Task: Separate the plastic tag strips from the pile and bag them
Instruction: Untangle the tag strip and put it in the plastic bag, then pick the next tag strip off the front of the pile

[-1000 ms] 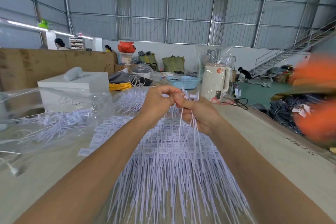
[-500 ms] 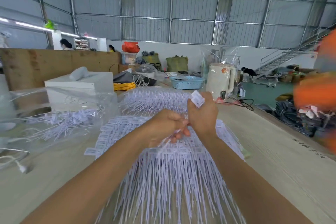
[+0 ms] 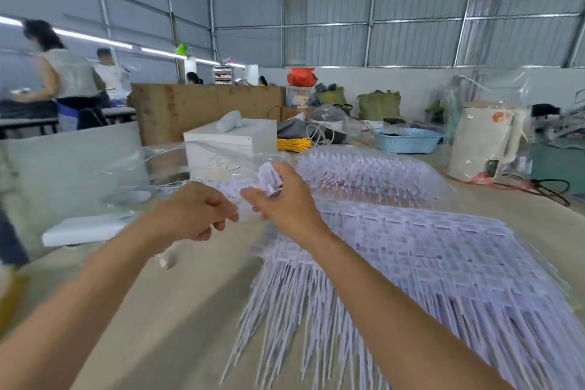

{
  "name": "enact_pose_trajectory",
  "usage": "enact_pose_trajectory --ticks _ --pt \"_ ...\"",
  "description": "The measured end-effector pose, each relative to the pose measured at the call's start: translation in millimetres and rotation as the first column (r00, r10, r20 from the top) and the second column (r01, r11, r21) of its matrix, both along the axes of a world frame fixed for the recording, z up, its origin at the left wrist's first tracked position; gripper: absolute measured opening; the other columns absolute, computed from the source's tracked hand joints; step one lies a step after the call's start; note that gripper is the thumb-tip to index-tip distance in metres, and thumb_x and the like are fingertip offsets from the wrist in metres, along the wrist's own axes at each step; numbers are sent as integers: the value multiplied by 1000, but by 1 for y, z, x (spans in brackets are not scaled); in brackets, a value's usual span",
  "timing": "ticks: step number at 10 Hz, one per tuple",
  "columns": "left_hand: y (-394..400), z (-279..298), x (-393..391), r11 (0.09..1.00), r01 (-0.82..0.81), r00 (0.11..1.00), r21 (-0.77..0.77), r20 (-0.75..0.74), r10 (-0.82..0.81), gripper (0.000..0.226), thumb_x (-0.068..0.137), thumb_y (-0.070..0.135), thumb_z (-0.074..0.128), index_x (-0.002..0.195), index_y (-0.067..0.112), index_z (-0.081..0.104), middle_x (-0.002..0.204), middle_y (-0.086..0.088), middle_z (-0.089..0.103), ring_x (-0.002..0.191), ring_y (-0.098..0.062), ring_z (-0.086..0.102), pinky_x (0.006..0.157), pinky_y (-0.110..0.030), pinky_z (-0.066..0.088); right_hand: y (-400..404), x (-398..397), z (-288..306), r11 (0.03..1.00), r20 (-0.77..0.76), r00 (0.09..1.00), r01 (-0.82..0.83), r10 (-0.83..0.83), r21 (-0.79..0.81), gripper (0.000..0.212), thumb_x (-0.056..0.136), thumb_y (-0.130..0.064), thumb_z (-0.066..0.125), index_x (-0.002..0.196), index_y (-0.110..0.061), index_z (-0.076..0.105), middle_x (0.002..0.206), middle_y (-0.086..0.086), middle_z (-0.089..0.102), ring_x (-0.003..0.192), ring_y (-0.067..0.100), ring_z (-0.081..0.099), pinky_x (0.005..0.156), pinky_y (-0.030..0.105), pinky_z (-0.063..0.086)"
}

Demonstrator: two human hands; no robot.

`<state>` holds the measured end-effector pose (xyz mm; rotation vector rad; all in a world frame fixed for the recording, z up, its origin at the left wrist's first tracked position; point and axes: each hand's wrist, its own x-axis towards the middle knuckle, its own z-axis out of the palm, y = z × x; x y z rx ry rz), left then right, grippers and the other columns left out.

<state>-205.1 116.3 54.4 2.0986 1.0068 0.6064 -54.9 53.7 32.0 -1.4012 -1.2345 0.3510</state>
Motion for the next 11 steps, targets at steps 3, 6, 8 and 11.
enact_pose_trajectory --ticks 3,6,8,11 --pt "94 -8 -27 931 -305 928 201 -156 338 23 92 12 55 84 -3 70 73 -11 66 61 -20 56 58 -24 42 77 -30 -16 982 185 982 -4 39 -187 59 84 -27 67 135 -13 43 129 7 55 117 21 54 94 29 46" --pt "159 -48 68 908 -268 881 323 -299 366 21 92 3 45 107 -7 55 117 -22 58 111 -32 55 82 -29 42 30 44 -27 947 704 705 277 -82 -166 17 91 -18 51 93 -17 68 90 0 69 81 17 63 75 33 54" --pt "163 -70 93 856 -168 748 488 -502 433 29 90 12 49 117 4 56 126 -17 52 120 -30 48 101 -36 42 13 57 -39 955 744 666 254 -59 -151 19 93 -19 49 98 -17 68 100 -2 59 87 15 58 78 26 47" --pt "61 -4 70 763 11 748 647 -511 423 13 94 22 46 96 12 54 100 -7 57 97 -26 57 81 -33 47 -6 57 -35 961 719 687 256 -106 -103 21 93 -17 50 106 -14 66 108 5 58 102 20 51 81 25 41"
